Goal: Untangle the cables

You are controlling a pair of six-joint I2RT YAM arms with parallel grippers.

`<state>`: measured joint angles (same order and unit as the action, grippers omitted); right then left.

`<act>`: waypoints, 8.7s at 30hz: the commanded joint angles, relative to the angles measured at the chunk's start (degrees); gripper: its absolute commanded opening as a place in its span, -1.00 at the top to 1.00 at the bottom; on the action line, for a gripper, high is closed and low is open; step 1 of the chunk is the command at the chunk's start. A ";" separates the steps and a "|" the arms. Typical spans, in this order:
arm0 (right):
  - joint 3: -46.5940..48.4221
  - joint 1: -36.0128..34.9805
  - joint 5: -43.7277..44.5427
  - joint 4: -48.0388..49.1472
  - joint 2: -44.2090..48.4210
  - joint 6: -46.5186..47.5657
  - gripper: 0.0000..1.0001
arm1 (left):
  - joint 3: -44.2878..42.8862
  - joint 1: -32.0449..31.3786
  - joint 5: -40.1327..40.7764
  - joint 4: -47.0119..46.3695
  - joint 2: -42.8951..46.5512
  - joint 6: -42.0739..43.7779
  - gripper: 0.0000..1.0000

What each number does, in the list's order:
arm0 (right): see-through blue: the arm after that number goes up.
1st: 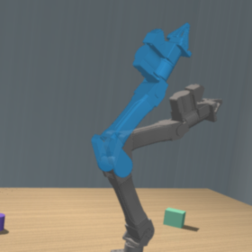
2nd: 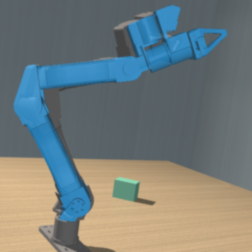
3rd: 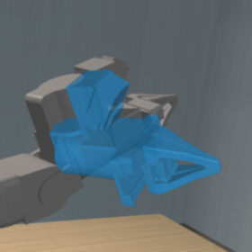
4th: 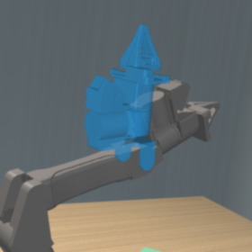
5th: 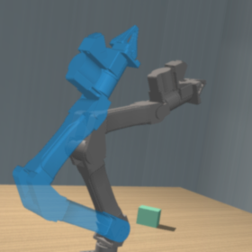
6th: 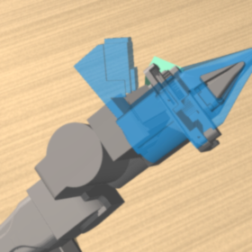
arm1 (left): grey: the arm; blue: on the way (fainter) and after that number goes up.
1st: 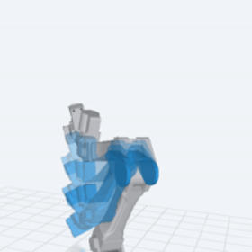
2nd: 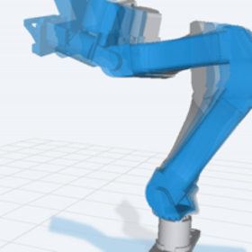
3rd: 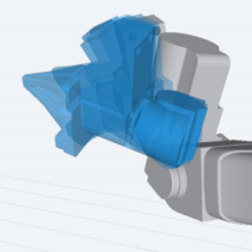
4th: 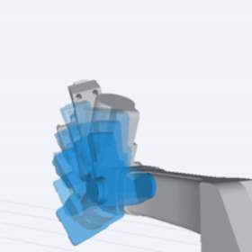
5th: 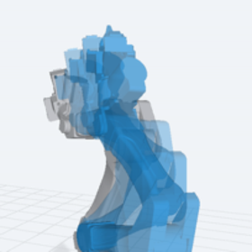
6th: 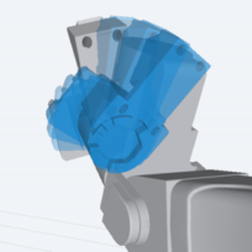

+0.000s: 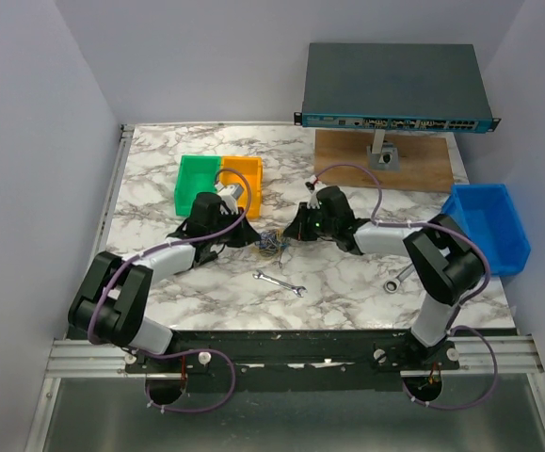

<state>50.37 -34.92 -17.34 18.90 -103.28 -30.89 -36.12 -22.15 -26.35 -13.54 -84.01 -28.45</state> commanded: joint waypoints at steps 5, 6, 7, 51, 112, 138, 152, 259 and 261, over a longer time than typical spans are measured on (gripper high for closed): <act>-5.39 1.56 30.97 -10.17 14.60 -0.61 0.99 | 4.79 1.00 8.56 -1.14 10.75 -0.39 1.00; -6.38 2.26 33.27 -10.96 16.59 -1.40 0.99 | 5.75 1.37 9.14 -1.66 11.87 -0.91 1.00; -7.69 2.90 36.18 -11.49 18.32 -2.41 0.99 | 6.34 1.94 9.73 -2.06 12.71 -1.28 1.00; -12.41 8.47 26.73 -15.58 28.28 0.82 -0.24 | -31.53 -13.48 5.93 16.57 -17.45 2.63 -0.35; -15.03 15.43 7.32 -19.71 35.79 1.70 -0.40 | -3.77 -3.68 8.90 7.29 5.63 -3.75 0.85; -13.40 1.26 13.57 -11.11 26.14 -21.80 -0.29 | -26.85 -10.28 17.88 24.44 -2.30 7.25 -0.23; -7.69 1.34 23.39 -8.61 12.70 -20.74 -0.01 | -25.76 -10.29 10.56 24.40 -12.81 4.28 -0.21; -20.80 3.10 10.21 9.18 26.80 -15.49 0.99 | -6.04 -8.75 -4.66 -12.07 -0.77 -24.22 0.59; -21.42 3.15 14.58 4.40 28.76 -14.98 0.99 | -5.98 -8.05 -3.11 -9.40 0.31 -22.21 0.55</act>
<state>28.82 -31.79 -13.08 31.64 -78.06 -46.92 -42.76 -30.87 -30.68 -26.37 -87.18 -54.02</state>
